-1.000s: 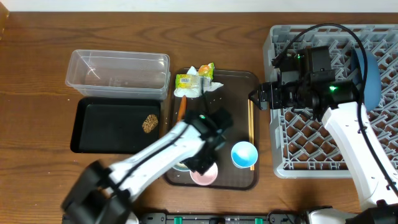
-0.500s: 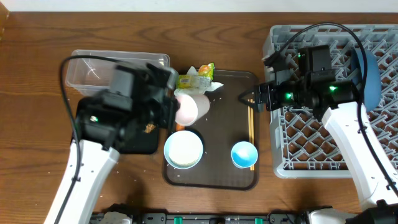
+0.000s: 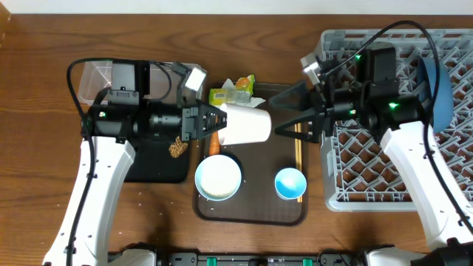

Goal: Sort waste into correct bins and load items into the dishwasher rack
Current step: 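Lift the pink cup and hand it to the right gripper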

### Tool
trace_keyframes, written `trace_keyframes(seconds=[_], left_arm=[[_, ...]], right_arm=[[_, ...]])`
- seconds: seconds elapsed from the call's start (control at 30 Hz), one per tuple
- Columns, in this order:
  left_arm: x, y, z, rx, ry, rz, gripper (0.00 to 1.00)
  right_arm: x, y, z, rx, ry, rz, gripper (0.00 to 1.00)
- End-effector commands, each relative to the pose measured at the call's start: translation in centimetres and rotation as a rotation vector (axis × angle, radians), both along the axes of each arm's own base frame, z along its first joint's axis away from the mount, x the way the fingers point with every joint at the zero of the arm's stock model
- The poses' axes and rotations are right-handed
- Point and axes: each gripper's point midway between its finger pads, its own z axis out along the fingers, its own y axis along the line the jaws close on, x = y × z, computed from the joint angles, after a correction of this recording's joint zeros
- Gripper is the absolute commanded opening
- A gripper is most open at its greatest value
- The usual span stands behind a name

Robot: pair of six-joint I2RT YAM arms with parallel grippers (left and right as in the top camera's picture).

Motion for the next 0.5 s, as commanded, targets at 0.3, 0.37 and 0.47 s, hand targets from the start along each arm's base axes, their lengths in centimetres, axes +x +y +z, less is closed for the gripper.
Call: trace_keyframes(seconds=[0.3,0.37,0.47], left_arm=[[-0.3,-0.2,1.9,-0.075,-0.105,-0.057,0.06],[-0.1,-0.2,1.7,-0.063,-0.108,-0.049,0.06],[0.1,-0.1,1.4,-0.045,-0.109,-0.036,0.06]], right_arm=[[-2.5,4.7,1.7,0.022,-0.066,0.132,0.69],[-2.2,5.3,1.5,-0.002,-0.057,0.107,0.60],[-1.7,6.0,0.8,-0.042,-0.043,0.060,0.54]])
